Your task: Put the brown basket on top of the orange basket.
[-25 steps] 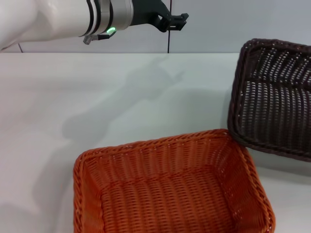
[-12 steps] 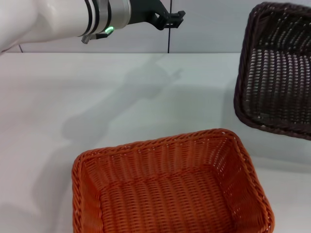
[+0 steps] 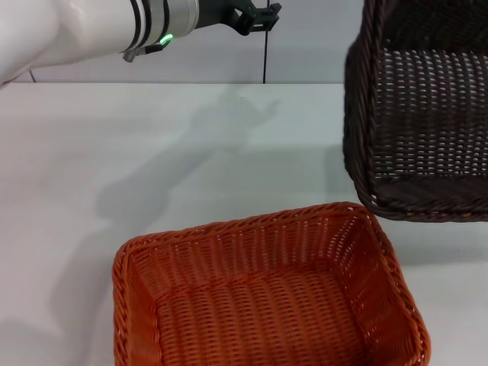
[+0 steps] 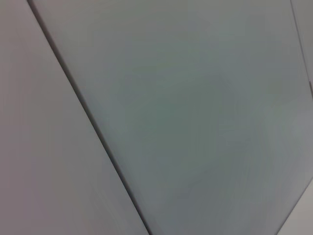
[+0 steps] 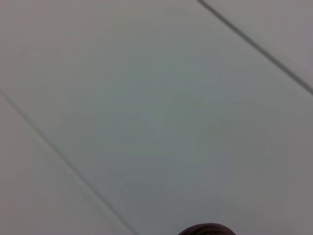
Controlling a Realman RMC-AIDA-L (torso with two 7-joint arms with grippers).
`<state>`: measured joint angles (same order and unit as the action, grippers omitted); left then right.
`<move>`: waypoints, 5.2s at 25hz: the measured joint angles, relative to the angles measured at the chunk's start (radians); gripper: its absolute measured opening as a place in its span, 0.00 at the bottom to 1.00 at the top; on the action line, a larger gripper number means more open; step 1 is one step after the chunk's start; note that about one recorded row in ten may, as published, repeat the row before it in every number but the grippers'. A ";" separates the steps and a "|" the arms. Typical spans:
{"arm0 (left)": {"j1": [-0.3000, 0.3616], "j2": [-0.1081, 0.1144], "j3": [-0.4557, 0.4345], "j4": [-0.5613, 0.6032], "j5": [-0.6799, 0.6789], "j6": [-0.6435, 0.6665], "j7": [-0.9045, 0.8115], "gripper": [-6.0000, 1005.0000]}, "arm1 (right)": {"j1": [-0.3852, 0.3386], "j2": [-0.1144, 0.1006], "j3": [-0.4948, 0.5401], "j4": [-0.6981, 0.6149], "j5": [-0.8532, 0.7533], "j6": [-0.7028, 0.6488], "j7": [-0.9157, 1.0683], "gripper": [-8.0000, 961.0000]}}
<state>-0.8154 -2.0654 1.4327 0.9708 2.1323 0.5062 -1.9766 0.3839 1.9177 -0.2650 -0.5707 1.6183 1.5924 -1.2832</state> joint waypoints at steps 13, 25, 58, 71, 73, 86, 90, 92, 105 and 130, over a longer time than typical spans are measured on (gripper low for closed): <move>-0.007 0.001 -0.001 -0.020 0.000 -0.002 -0.001 0.81 | 0.047 0.119 -0.057 -0.004 0.014 0.099 -0.031 0.21; -0.011 0.003 -0.001 -0.045 0.005 -0.008 0.002 0.81 | 0.091 0.157 -0.145 0.226 0.028 0.139 -0.171 0.21; -0.026 0.003 -0.001 -0.113 0.009 -0.004 0.022 0.81 | 0.013 0.161 -0.239 0.484 0.014 0.196 -0.327 0.21; -0.039 -0.001 -0.002 -0.145 0.003 -0.009 0.015 0.81 | -0.023 0.162 -0.259 0.508 0.012 0.196 -0.323 0.21; -0.039 -0.001 -0.003 -0.147 0.003 -0.009 0.015 0.81 | -0.027 0.163 -0.260 0.512 0.012 0.193 -0.323 0.21; -0.044 -0.001 -0.003 -0.150 0.003 -0.009 0.021 0.81 | -0.038 0.161 -0.256 0.544 0.012 0.135 -0.323 0.21; -0.046 -0.001 -0.003 -0.150 0.003 -0.009 0.023 0.81 | -0.026 0.157 -0.265 0.538 0.009 0.095 -0.291 0.21; -0.046 -0.001 -0.003 -0.150 0.003 -0.009 0.023 0.81 | -0.024 0.157 -0.267 0.534 0.007 0.086 -0.281 0.21; -0.049 -0.001 -0.003 -0.150 0.001 -0.023 0.027 0.81 | 0.031 0.153 -0.270 0.457 -0.055 0.062 -0.244 0.21; 0.046 -0.001 0.019 -0.039 -0.119 -0.177 0.027 0.81 | 0.014 0.073 0.025 0.108 -0.042 0.032 -0.225 0.64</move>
<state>-0.7697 -2.0662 1.4520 0.9318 2.0134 0.3290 -1.9500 0.3984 1.9908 -0.2403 -0.4624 1.5760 1.6246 -1.5084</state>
